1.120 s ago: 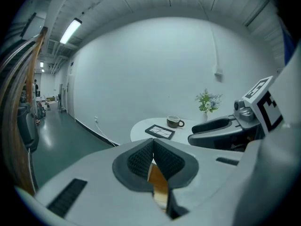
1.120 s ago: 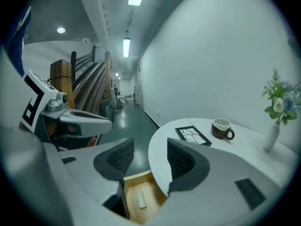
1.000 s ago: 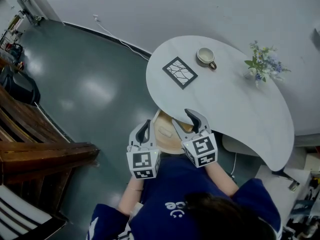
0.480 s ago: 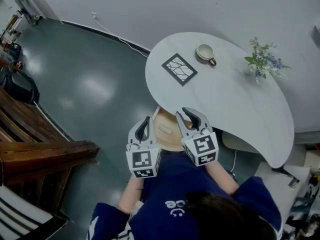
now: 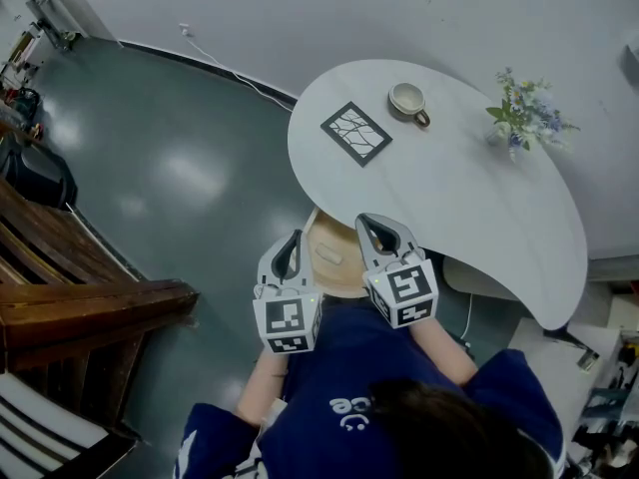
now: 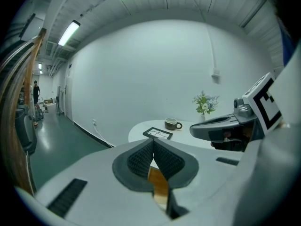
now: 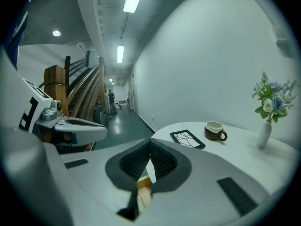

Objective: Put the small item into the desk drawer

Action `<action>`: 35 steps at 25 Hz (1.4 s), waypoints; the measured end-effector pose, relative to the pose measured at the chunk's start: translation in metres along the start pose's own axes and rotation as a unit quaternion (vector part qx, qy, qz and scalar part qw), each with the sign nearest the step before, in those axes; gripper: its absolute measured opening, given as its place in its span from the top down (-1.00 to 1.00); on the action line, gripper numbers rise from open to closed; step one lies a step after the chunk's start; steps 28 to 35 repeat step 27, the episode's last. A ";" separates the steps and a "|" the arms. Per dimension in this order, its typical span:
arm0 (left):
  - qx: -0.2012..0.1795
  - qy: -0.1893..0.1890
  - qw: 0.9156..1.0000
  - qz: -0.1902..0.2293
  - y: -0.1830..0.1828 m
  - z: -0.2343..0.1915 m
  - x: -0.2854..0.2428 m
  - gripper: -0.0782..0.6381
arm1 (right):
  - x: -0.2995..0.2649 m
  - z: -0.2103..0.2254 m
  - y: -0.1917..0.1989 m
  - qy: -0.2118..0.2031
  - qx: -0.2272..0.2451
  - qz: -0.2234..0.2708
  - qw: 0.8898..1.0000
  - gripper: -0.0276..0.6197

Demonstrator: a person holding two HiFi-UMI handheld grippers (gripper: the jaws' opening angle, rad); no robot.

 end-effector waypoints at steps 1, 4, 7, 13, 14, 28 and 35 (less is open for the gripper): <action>0.000 0.001 1.000 0.000 0.001 0.000 0.000 0.77 | 0.001 0.001 0.001 0.002 0.002 -0.001 1.000 0.89; -0.001 0.003 1.000 -0.002 0.002 0.001 0.001 0.77 | 0.002 0.001 0.002 0.005 0.011 -0.004 1.000 0.89; -0.001 0.005 1.000 -0.003 0.003 0.002 -0.001 0.77 | 0.002 0.003 0.003 0.006 0.015 -0.007 1.000 0.89; -0.004 0.007 1.000 -0.006 0.006 0.004 0.001 0.77 | 0.002 0.001 0.002 0.003 0.021 -0.003 1.000 0.89; -0.004 0.007 1.000 -0.006 0.006 0.004 0.000 0.77 | 0.002 0.001 0.002 0.002 0.022 -0.004 1.000 0.89; -0.004 0.001 1.000 -0.008 0.010 0.004 -0.001 0.77 | 0.000 0.002 0.008 -0.005 0.031 -0.010 0.999 0.89; -0.004 0.001 1.000 -0.008 0.010 0.004 -0.001 0.77 | 0.000 0.002 0.008 -0.005 0.031 -0.010 0.999 0.89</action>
Point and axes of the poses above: the fingertips, and each gripper's own axes: x backward along the fingers, z to its right, y out of its underside, the point moved 3 cm from there along x, backward along the fingers, and after that the axes turned 15 degrees about z, right-handed, at the moved point
